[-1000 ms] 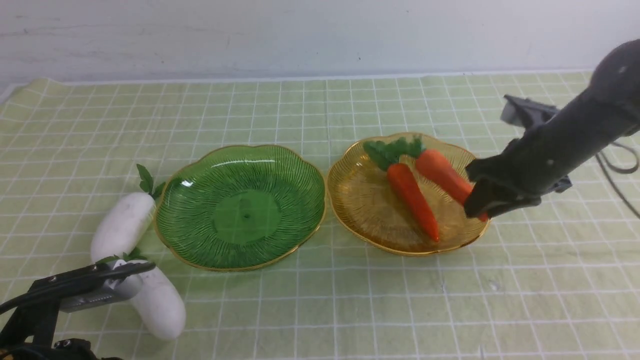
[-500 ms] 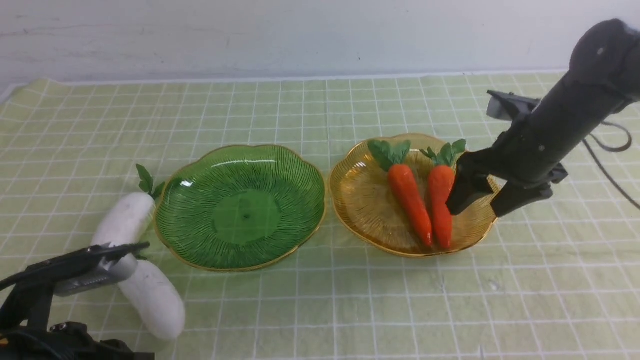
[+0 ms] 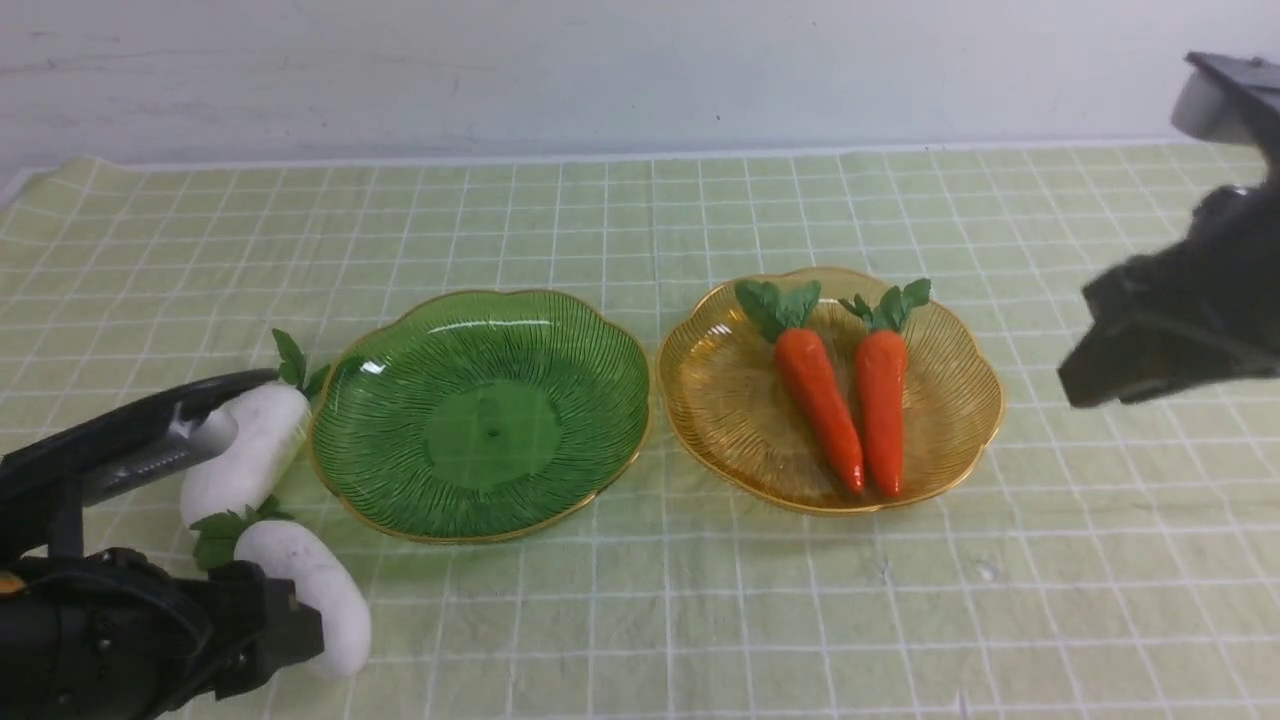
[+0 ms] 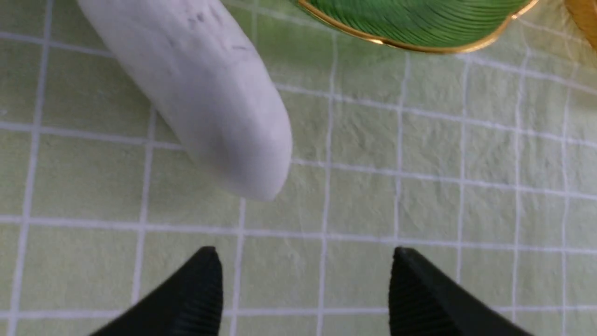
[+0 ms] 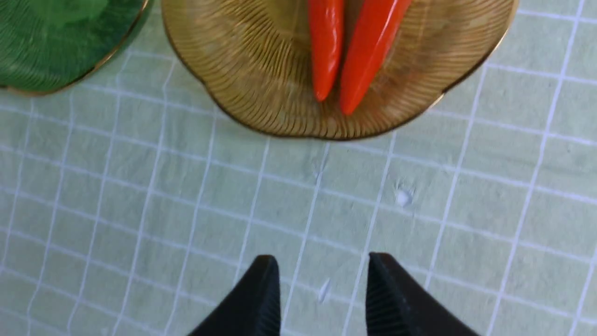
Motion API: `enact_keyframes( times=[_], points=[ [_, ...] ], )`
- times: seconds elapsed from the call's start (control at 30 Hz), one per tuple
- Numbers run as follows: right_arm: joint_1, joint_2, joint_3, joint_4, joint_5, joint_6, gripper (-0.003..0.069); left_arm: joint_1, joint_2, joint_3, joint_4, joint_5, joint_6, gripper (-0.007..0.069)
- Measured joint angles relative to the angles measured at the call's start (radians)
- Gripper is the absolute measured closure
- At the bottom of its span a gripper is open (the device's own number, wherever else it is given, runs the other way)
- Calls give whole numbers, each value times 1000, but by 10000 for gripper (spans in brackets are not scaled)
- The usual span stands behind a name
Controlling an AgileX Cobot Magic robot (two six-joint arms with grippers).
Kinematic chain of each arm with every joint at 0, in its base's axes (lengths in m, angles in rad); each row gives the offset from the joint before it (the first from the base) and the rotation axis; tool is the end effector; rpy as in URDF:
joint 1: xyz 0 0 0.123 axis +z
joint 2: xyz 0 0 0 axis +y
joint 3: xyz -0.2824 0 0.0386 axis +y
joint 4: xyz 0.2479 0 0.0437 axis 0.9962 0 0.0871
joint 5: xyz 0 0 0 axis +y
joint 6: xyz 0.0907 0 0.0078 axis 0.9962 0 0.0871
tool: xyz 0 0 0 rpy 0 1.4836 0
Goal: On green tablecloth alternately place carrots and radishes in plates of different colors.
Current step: 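Pick up the white radish and place it in the left plate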
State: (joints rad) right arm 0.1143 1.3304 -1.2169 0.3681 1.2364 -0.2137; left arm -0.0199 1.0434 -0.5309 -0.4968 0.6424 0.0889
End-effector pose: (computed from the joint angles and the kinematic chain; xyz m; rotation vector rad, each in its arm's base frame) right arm 0.2440 0.0592 0.3408 -0.3607 2.7542 0.4924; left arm 0.1747 -0.0295 0.2292 -0.2800 2.5781 -0.4994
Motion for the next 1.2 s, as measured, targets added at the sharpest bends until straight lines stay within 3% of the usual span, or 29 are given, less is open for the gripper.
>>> enact_keyframes(
  times=[0.2, 0.4, 0.67, 0.83, 0.93, 1.07, 1.2],
  points=[
    [0, -277, 212, 0, 13, -49, 538, 0, 166, -3, -2, -159, -21, 72],
    [0, -441, 335, -3, 15, -94, 551, 0, 310, -8, -9, -325, -23, 62],
    [0, -465, 359, -5, 10, -104, 552, -3, 421, -19, -32, -375, -25, 67],
    [0, -465, 359, -6, 8, -104, 552, -3, 437, -18, -22, -339, -24, 171],
    [0, -465, 359, -7, 8, -104, 552, -3, 419, -18, -14, -290, -20, 171],
    [0, -465, 359, -7, 8, -104, 552, -3, 331, -43, 39, -106, -17, 171],
    [0, -465, 359, -7, 8, -104, 552, -3, 219, -172, 153, 217, -17, 171]
  ],
)
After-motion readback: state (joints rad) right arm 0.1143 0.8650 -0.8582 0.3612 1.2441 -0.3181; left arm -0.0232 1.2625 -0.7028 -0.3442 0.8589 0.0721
